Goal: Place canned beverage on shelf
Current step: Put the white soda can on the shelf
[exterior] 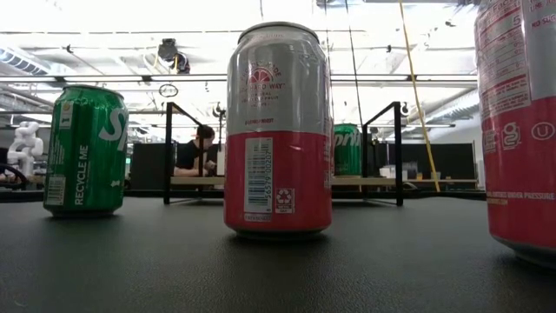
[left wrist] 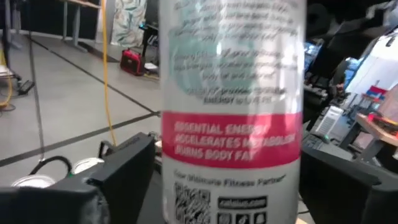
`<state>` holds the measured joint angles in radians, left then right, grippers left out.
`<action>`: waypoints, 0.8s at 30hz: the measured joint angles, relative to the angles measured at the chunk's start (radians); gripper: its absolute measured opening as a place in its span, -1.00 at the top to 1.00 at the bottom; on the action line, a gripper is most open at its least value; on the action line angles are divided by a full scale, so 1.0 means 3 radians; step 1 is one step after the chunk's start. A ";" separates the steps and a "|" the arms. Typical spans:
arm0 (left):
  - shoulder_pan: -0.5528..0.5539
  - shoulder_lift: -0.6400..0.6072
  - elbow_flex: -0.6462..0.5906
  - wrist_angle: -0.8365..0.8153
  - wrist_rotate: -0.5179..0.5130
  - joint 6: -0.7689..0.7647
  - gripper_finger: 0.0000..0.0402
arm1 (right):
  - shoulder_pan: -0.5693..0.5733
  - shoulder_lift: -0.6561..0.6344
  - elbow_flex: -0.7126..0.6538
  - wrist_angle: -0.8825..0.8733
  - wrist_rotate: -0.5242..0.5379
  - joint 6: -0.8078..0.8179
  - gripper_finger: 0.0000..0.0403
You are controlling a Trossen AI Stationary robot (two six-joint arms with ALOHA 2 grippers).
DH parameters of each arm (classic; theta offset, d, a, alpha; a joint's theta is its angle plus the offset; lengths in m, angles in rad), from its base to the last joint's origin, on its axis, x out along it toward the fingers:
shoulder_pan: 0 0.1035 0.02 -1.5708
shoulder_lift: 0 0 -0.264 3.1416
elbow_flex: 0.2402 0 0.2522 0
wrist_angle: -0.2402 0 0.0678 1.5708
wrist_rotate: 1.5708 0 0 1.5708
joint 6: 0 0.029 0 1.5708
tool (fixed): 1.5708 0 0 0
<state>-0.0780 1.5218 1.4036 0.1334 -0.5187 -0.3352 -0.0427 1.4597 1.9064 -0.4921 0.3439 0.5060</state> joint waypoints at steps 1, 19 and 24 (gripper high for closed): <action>0.0000 -0.0001 0.0000 -0.0016 -0.0009 0.0000 -0.71 | -0.0004 0.0000 0.0001 -0.0008 0.0006 0.0000 -0.09; -0.0031 -0.0032 -0.0004 -0.0070 0.0193 -0.0016 -0.22 | -0.0008 -0.0088 0.0001 -0.0256 -0.0143 0.0177 -0.38; -0.0032 -0.0086 -0.0004 -0.0041 0.0516 -0.0024 -0.23 | -0.0029 -0.0235 0.0006 -0.0318 -0.0569 0.0256 -0.56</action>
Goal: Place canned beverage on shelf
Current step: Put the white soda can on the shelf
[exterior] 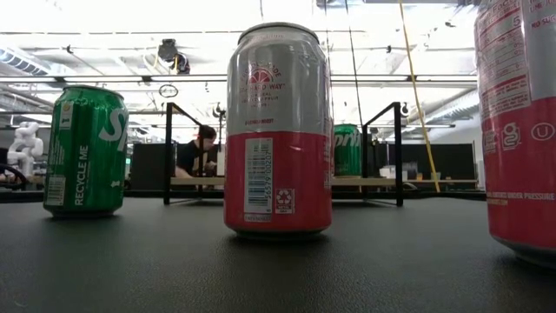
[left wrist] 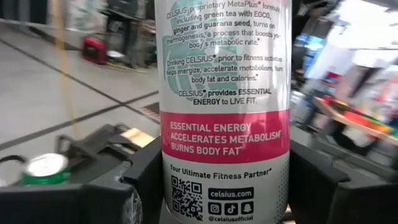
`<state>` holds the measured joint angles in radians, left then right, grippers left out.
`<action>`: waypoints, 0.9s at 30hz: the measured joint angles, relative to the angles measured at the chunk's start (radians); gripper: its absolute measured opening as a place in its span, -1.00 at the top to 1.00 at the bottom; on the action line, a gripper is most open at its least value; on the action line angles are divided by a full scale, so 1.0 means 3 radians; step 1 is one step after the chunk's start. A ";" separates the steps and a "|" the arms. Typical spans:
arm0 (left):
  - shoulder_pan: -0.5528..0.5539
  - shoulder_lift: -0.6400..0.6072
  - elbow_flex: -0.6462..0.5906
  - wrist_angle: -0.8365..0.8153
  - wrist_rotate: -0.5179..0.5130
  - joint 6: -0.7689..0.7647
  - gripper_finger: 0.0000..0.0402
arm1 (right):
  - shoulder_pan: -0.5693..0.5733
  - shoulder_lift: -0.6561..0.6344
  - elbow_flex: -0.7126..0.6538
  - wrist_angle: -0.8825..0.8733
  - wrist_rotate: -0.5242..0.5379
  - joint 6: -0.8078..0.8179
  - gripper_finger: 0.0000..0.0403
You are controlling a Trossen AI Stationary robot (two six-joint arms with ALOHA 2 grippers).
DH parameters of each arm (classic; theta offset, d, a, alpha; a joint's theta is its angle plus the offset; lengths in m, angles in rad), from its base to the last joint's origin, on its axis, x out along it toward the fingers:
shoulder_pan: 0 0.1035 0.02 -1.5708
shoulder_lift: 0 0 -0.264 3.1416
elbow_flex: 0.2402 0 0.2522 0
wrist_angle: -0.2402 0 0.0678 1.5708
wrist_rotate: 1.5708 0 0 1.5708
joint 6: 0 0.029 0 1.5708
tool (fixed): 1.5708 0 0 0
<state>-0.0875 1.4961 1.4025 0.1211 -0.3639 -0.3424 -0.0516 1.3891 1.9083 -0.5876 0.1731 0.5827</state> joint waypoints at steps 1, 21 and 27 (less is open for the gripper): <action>0.0000 -0.0012 0.0000 0.0007 0.0087 0.0000 -0.23 | -0.0001 -0.0029 0.0000 -0.0002 -0.0126 -0.0016 -0.58; 0.0014 0.0002 0.0000 0.0762 0.0875 -0.0152 -0.23 | -0.0136 -0.0177 -0.0003 0.0306 -0.1468 -0.0251 -0.63; 0.0015 0.0003 0.0000 0.0822 0.0895 -0.0230 -0.23 | -0.0136 -0.0173 -0.0004 0.0414 -0.1469 -0.0388 -0.68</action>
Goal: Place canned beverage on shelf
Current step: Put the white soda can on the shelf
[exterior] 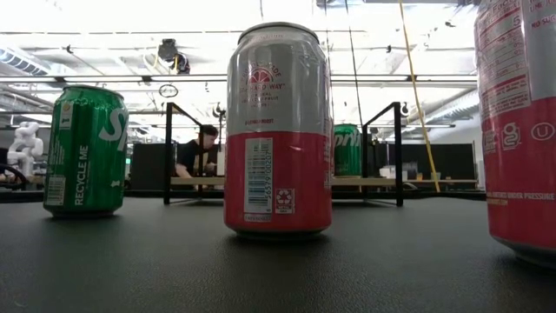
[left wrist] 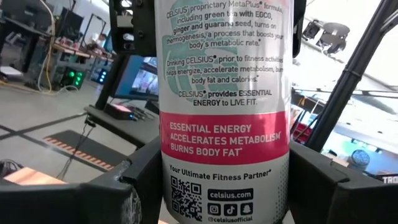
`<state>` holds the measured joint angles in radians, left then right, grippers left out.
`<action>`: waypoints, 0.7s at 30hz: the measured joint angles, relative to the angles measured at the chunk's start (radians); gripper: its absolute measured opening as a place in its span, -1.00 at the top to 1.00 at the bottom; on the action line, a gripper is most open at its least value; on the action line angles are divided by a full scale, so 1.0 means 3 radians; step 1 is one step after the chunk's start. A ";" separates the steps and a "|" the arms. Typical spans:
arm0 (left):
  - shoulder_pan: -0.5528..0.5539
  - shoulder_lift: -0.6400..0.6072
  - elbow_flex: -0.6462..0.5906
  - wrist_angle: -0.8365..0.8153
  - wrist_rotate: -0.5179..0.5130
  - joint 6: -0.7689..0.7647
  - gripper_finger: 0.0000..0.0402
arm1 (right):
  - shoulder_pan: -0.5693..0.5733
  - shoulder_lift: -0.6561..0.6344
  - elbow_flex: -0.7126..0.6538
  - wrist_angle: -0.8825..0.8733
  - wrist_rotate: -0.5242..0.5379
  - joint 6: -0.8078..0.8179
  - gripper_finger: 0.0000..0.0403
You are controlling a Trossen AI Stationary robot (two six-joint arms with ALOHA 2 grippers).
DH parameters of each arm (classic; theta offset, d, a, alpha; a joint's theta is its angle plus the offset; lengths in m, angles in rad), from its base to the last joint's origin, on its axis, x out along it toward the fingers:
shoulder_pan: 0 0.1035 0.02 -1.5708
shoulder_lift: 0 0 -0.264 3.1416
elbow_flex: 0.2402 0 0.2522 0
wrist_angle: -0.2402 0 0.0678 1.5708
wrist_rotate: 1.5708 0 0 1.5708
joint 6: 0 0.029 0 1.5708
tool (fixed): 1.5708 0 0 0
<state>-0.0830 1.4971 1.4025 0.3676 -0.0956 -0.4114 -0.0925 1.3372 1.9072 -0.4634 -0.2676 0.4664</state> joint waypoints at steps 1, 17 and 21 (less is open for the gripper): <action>0.0001 0.0001 0.0000 0.0004 0.0021 -0.0009 -0.23 | 0.0000 0.0013 0.0000 0.0023 -0.0001 -0.0002 -0.69; 0.0037 0.0040 0.0001 0.0006 0.0407 -0.0083 -0.23 | 0.0001 0.0302 0.0000 0.0572 -0.0164 0.0128 -0.69; 0.0038 0.0106 0.0001 -0.0045 0.0415 -0.0095 -0.23 | 0.0003 0.0379 0.0000 0.0587 -0.0173 0.0126 -0.65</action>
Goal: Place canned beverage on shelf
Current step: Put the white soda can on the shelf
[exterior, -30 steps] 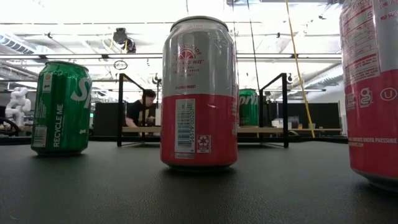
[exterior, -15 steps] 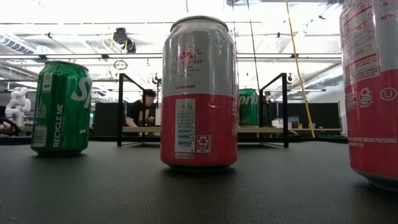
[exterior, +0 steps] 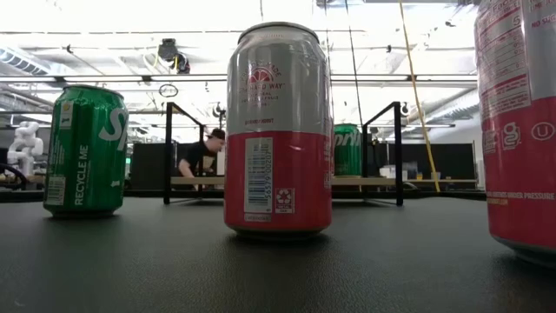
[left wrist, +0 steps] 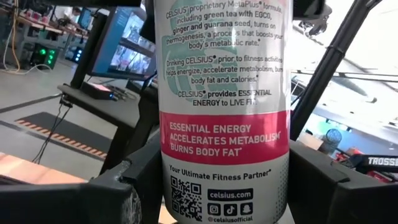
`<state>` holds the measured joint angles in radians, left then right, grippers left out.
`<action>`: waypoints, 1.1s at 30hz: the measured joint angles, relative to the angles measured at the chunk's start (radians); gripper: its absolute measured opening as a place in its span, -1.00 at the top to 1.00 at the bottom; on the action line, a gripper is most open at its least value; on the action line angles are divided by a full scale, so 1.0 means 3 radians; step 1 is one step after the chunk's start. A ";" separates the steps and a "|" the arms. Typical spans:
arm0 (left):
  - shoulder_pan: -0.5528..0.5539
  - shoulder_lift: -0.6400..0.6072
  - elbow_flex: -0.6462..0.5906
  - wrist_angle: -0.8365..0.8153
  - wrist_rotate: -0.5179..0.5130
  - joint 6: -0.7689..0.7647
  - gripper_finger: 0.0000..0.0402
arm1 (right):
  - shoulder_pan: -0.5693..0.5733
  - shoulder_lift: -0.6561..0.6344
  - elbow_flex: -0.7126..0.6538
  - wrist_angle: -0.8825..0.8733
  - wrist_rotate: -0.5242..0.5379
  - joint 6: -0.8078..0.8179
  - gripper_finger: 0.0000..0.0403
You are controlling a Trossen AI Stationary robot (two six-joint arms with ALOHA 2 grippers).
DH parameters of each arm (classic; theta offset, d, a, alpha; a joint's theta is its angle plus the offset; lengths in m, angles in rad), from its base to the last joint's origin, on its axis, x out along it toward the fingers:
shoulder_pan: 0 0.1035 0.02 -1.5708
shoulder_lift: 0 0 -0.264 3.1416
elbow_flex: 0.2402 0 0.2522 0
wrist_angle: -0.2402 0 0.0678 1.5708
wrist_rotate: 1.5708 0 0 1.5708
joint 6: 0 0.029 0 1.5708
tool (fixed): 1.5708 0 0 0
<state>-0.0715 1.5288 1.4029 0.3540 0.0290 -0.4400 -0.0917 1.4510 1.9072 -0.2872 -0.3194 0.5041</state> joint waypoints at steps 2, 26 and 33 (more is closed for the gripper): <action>0.0000 0.0015 0.0000 -0.0001 0.0006 0.0001 -0.23 | 0.0000 0.0006 -0.0003 -0.0012 -0.0001 0.0001 -0.60; -0.0001 0.0011 0.0000 0.0110 0.0100 0.0036 -0.23 | -0.0001 -0.0102 -0.0001 -0.0286 -0.0095 -0.0049 -0.65; -0.0001 0.0011 0.0000 0.0115 0.0147 0.0037 -0.23 | -0.0001 -0.0141 -0.0001 -0.0390 -0.0086 -0.0242 -0.60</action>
<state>-0.0719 1.5322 1.4029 0.3885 0.0731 -0.4287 -0.0921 1.4086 1.9068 -0.4042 -0.3452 0.4316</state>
